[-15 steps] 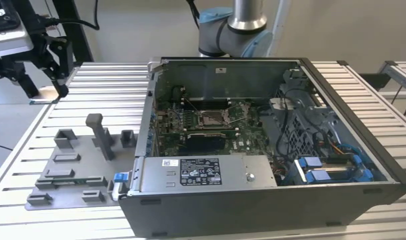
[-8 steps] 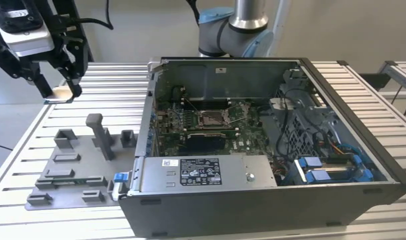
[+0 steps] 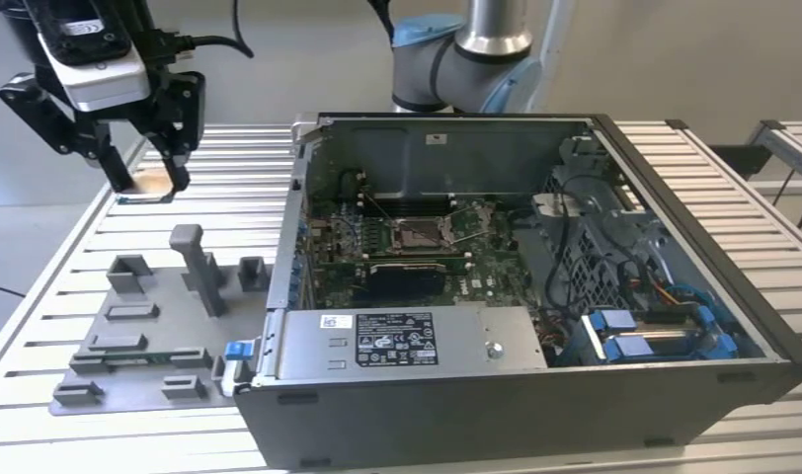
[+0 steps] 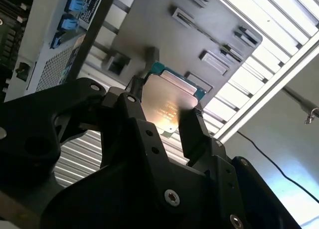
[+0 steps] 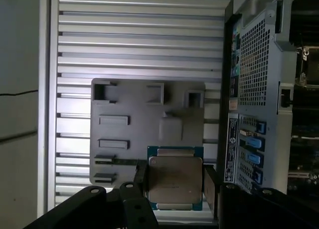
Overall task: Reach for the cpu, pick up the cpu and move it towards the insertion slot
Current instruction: 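Pick up the cpu and move it towards the insertion slot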
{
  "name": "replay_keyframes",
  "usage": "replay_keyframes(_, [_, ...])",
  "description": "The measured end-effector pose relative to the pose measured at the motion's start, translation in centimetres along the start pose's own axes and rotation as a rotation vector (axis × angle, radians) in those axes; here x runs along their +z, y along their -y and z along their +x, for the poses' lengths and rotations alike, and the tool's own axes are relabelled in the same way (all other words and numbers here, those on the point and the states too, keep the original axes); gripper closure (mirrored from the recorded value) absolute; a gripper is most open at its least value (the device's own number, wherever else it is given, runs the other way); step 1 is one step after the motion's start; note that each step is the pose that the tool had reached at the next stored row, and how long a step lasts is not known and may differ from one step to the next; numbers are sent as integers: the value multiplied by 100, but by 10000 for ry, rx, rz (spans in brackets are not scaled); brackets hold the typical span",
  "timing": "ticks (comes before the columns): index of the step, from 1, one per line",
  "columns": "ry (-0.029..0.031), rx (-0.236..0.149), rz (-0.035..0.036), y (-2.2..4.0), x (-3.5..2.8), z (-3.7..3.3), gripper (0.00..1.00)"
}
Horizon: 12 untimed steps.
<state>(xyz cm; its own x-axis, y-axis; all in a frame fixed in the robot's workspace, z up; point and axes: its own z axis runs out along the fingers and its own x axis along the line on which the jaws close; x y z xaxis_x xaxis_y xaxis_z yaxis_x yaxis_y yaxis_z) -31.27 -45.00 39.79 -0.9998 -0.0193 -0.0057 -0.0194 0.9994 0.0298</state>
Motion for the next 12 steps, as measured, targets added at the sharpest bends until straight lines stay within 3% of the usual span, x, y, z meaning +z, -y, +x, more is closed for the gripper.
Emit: replay_keyframes(12, [-1,-1,0,7,2,-361,100])
